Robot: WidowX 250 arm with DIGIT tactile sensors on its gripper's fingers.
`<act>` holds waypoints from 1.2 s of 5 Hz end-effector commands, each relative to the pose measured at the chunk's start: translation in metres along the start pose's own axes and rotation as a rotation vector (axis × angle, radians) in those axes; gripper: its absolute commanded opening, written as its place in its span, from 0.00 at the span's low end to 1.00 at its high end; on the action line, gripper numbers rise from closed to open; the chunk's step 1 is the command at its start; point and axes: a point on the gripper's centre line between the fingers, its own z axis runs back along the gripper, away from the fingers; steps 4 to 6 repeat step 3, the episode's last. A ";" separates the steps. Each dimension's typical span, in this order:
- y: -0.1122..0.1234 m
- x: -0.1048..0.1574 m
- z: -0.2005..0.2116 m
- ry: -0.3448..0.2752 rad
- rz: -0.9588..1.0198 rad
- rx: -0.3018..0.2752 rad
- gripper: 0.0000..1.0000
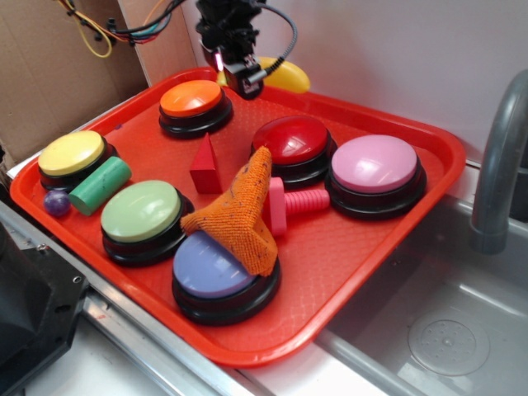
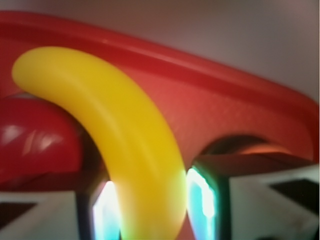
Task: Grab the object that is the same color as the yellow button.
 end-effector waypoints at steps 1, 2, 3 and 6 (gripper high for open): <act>-0.008 -0.035 0.055 0.078 0.244 -0.039 0.00; -0.011 -0.052 0.054 0.095 0.296 -0.105 0.00; -0.017 -0.062 0.058 0.125 0.408 -0.127 0.00; -0.017 -0.062 0.058 0.125 0.408 -0.127 0.00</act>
